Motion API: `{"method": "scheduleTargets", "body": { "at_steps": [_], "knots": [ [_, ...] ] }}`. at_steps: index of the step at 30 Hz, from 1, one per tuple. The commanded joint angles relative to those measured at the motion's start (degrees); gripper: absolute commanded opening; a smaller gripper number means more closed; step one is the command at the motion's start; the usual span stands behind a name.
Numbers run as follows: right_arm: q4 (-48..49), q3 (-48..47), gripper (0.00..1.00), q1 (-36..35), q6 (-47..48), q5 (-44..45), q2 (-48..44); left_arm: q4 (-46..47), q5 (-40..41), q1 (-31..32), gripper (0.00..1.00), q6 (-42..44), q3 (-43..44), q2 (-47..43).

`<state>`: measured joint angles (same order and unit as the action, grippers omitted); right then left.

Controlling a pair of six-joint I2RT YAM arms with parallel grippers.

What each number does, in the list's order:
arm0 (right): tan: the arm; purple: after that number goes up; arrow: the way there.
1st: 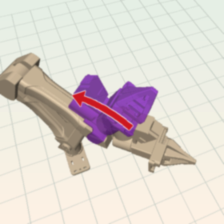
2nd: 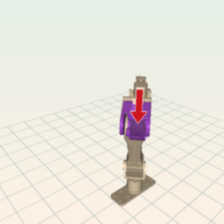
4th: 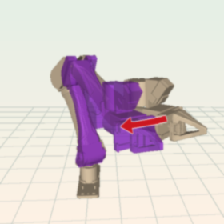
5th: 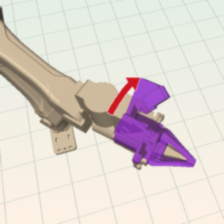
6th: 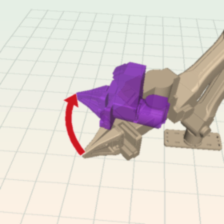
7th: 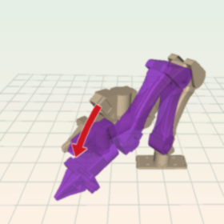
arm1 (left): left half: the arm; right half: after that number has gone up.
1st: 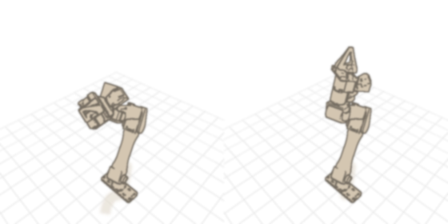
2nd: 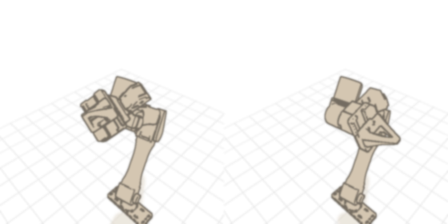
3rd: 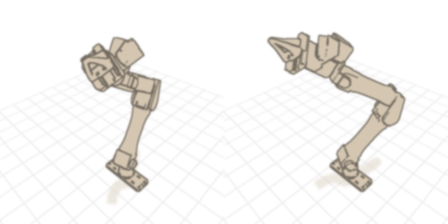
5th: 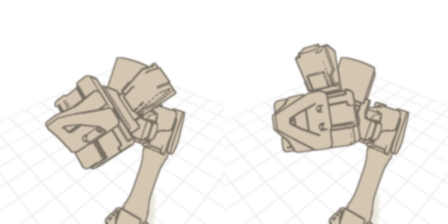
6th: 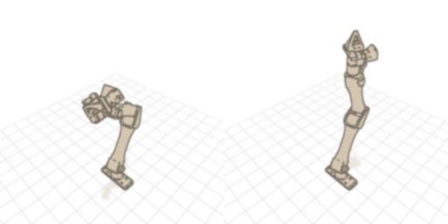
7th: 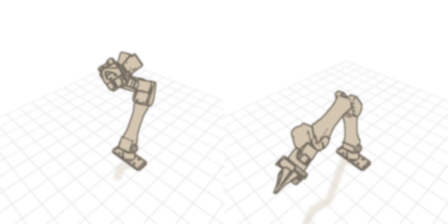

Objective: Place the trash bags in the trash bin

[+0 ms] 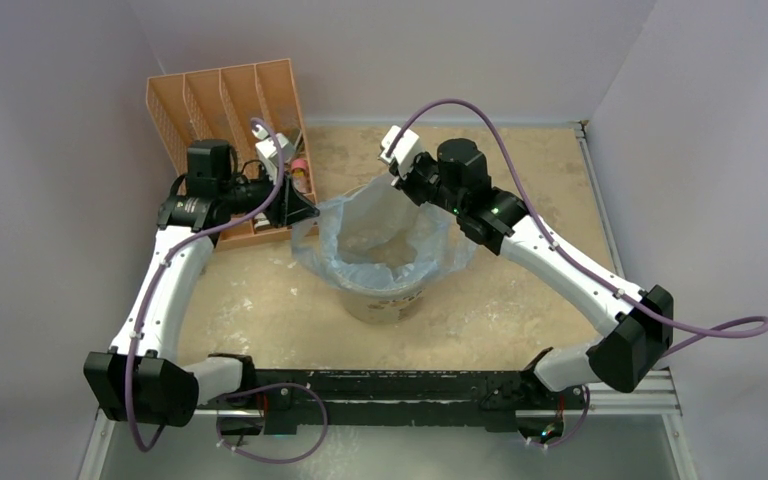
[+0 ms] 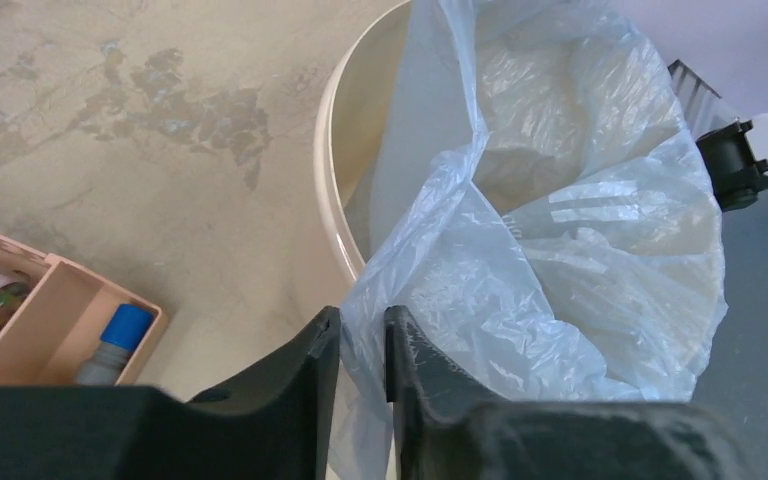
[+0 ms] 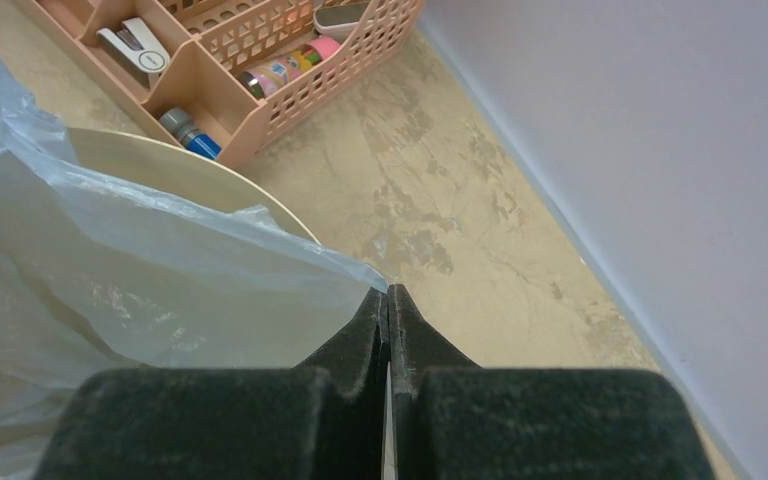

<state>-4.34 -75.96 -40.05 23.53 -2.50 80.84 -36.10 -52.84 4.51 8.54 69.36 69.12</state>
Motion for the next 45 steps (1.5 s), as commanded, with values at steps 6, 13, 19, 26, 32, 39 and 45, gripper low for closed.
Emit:
{"method": "scheduleTargets", "body": {
  "at_steps": [6, 13, 19, 26, 32, 39, 45],
  "knots": [
    [4.1, -2.2, 0.00, 0.4, -1.3, 2.3, 0.9, 5.4, 0.7, -1.1, 0.00, -1.3, -2.3, 0.2],
    [4.0, -4.2, 0.00, 0.7, -1.5, 3.8, 4.0, 11.4, 10.0, -2.2, 0.00, -7.1, -6.4, 0.3],
    [3.5, -5.9, 0.00, 0.9, -2.4, 2.0, 4.9, 16.2, 10.8, -2.4, 0.00, -11.8, -8.7, 0.6],
    [2.5, -7.6, 0.00, 0.9, -2.7, 2.1, 7.5, 19.0, 14.6, -2.4, 0.00, -15.8, -10.7, 1.4],
    [1.5, -10.3, 0.01, 1.0, -3.0, 2.3, 10.4, 22.9, 16.5, -2.5, 0.00, -21.7, -14.7, 0.6],
    [-1.0, -11.7, 0.12, 1.2, -4.3, 5.0, 12.7, 25.4, 15.5, -2.5, 0.00, -25.7, -19.9, -0.7],
    [0.1, -12.8, 0.38, 2.0, -8.5, 6.4, 9.3, 24.1, 16.5, -2.5, 0.00, -27.0, -21.4, -2.2]
  ]
}}
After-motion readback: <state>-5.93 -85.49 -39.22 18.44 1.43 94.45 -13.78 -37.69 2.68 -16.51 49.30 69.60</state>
